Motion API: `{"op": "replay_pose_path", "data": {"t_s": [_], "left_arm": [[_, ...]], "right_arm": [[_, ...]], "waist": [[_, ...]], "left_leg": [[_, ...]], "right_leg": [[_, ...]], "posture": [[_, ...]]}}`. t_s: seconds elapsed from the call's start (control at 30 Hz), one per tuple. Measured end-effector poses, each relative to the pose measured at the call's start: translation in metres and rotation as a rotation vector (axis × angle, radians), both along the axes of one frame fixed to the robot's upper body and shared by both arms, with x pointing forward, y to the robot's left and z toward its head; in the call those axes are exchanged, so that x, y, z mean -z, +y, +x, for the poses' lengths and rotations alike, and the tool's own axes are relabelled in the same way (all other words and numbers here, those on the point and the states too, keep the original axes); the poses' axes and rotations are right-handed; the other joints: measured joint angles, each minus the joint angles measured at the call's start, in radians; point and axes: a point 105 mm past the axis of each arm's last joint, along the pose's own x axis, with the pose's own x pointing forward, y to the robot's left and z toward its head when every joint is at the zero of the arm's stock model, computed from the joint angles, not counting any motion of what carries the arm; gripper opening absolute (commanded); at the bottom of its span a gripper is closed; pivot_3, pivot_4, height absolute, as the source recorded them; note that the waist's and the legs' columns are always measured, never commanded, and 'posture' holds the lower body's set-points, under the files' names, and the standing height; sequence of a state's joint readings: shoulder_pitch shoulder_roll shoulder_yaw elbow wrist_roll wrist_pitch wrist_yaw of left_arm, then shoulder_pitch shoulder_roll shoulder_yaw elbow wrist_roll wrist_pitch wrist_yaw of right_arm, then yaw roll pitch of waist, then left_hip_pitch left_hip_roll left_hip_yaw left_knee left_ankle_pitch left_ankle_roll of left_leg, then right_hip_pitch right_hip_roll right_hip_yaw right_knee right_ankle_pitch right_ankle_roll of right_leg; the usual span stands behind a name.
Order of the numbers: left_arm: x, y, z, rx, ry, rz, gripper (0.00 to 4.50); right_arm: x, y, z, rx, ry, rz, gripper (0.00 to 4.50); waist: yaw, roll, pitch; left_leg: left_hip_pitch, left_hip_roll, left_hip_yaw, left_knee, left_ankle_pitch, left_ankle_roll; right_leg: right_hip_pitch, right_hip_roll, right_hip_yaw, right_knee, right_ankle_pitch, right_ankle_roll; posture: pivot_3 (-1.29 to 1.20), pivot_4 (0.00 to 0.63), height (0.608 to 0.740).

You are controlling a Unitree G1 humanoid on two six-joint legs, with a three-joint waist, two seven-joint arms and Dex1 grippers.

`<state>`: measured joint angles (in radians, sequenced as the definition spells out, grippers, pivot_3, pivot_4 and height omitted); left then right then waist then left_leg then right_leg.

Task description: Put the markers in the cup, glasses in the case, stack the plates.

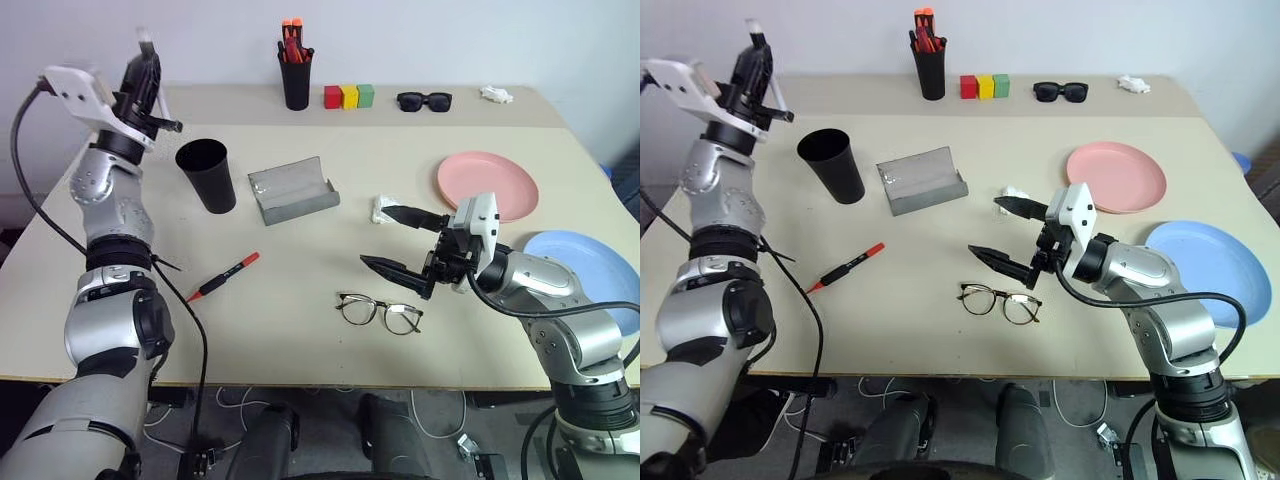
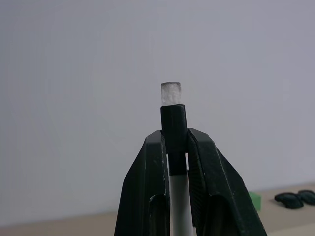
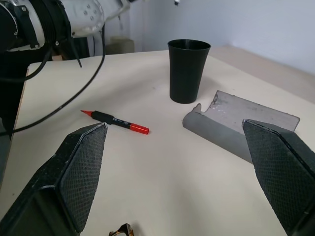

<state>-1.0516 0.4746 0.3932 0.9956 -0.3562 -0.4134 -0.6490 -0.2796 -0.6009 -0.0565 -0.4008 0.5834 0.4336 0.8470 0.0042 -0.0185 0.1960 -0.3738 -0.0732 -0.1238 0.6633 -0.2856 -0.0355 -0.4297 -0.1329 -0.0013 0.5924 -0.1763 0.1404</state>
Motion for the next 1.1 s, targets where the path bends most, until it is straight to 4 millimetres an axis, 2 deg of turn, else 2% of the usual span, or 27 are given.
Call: {"op": "replay_pose_path", "data": {"t_s": [0.13,0.5,0.53,0.57,0.77,0.8,0.93,1.03,1.1], "left_arm": [[0.015,0.001,0.002,-0.01,0.023,-0.015,0.06],[0.038,-0.011,0.008,0.02,0.073,-0.039,0.06],[0.038,-0.011,0.008,0.019,0.071,-0.037,1.0],[0.038,-0.011,0.008,0.019,0.07,-0.035,1.31],[0.038,-0.014,0.008,0.035,0.067,-0.027,4.36],[0.038,-0.014,0.008,0.036,0.067,-0.026,4.48],[0.035,-0.019,0.007,0.074,0.069,-0.01,4.48],[0.029,-0.031,0.004,0.201,0.101,0.024,4.48],[0.029,-0.035,-0.009,0.326,0.159,0.064,4.48]], "right_arm": [[0.002,-0.003,-0.001,0.015,0.004,-0.003,4.5],[0.002,-0.003,-0.001,0.019,0.008,0.0,4.5],[0.002,-0.003,-0.001,0.02,0.008,0.001,4.5],[0.002,-0.003,-0.001,0.02,0.008,0.001,4.5],[0.0,-0.002,-0.003,0.017,0.001,-0.002,4.5],[0.0,-0.002,-0.003,0.017,-0.001,-0.002,4.5],[-0.001,-0.002,-0.002,0.019,-0.001,-0.002,4.5],[-0.001,-0.001,-0.002,0.02,-0.002,-0.001,4.5],[-0.002,-0.002,-0.002,0.02,-0.007,-0.001,4.5]], "waist": [[0.0,0.0,0.0],[0.001,0.0,0.0],[0.001,0.0,0.0],[0.0,0.0,0.0],[0.001,0.0,0.0],[0.001,0.0,0.0],[0.001,0.0,0.0],[-0.001,0.0,0.0],[-0.015,0.0,0.0]], "left_leg": [[0.0,0.0,0.0,0.0,0.0,0.0],[0.0,0.0,0.0,0.0,0.0,0.0],[0.0,0.0,0.0,0.0,0.0,0.0],[0.0,0.0,0.0,0.0,0.0,0.0],[0.0,0.0,0.0,0.0,0.0,0.0],[0.0,0.0,0.0,0.0,0.0,0.0],[0.0,0.0,0.0,0.0,0.0,0.0],[0.0,0.0,0.0,0.0,0.0,0.0],[0.0,0.0,-0.001,0.0,0.0,0.001]], "right_leg": [[0.0,0.0,0.0,0.0,0.0,0.0],[0.0,0.0,0.0,0.0,0.0,0.0],[0.0,0.0,0.0,0.0,0.0,0.0],[0.0,0.0,0.0,0.0,0.0,0.0],[0.0,0.0,0.0,0.0,0.0,0.0],[0.0,0.0,0.0,0.0,0.0,0.0],[0.0,0.0,0.0,0.0,0.0,0.0],[0.0,0.0,0.0,0.001,0.0,0.0],[0.0,0.0,0.0,0.002,0.0,0.0]], "posture": [[0.0,0.15,0.74],[0.0,0.15,0.74],[0.0,0.15,0.74],[0.0,0.15,0.74],[0.0,0.15,0.74],[0.0,0.15,0.74],[0.0,0.15,0.74],[0.0,0.15,0.74],[0.0,0.15,0.74]]}}
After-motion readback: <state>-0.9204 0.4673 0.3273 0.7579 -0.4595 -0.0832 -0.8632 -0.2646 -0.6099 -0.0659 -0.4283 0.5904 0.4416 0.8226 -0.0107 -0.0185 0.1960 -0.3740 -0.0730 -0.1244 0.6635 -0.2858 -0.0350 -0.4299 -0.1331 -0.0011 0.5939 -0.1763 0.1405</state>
